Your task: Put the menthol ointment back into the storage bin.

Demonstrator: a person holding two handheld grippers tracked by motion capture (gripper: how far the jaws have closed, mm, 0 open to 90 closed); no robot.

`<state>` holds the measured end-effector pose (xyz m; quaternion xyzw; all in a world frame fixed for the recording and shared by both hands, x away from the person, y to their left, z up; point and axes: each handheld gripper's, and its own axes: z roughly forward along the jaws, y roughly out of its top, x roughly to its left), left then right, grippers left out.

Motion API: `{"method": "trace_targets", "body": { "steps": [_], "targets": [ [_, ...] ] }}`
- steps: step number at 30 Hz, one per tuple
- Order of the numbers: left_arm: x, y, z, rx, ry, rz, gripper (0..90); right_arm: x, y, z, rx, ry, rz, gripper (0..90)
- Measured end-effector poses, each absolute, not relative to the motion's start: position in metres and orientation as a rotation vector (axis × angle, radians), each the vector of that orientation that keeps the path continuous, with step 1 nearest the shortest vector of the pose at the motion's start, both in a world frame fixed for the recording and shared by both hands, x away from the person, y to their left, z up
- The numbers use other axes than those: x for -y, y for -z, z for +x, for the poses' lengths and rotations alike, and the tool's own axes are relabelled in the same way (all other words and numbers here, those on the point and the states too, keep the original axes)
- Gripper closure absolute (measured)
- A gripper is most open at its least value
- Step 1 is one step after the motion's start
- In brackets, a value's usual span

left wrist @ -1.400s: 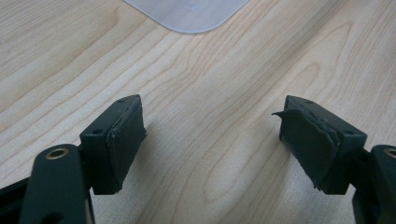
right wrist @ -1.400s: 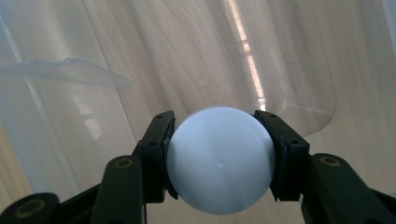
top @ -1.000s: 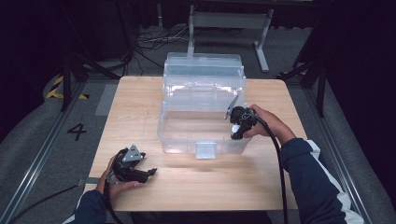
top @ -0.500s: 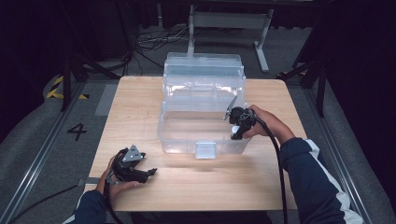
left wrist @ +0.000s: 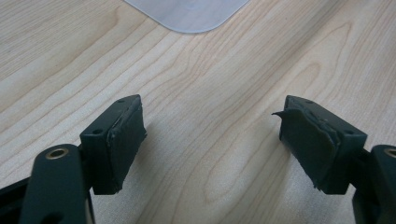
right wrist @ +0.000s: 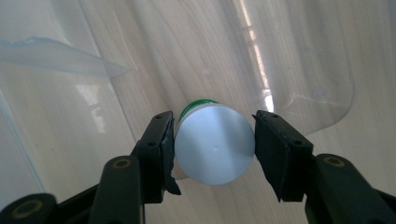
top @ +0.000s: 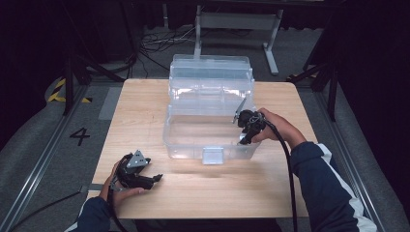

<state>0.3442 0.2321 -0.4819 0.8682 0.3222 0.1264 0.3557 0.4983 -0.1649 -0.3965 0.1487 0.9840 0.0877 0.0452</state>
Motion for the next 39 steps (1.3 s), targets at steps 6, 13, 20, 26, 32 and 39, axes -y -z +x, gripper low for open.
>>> {"method": "trace_targets", "body": {
  "steps": [6,13,20,26,32,39],
  "targets": [
    [-0.232,0.482,0.344,-0.833,-0.326,2.242,22.4,0.167,0.392,0.498,-2.994,-0.286,0.459,48.6],
    [-0.232,0.482,0.344,-0.832,-0.326,2.242,22.4,0.172,0.388,0.498,-2.97,-0.321,0.491,46.9],
    [-0.232,0.482,0.344,-0.832,-0.326,2.243,22.4,0.178,0.381,0.497,-2.942,-0.39,0.515,47.1],
    [-0.232,0.482,0.344,-0.832,-0.326,2.243,22.4,0.186,0.373,0.496,-2.905,-0.458,0.532,46.5],
    [-0.232,0.482,0.344,-0.833,-0.328,2.243,22.7,0.194,0.363,0.494,-2.866,-0.555,0.529,46.5],
    [-0.232,0.482,0.345,-0.84,-0.325,2.241,23.5,0.203,0.35,0.486,-2.82,-0.648,0.528,46.4]
  ]
}}
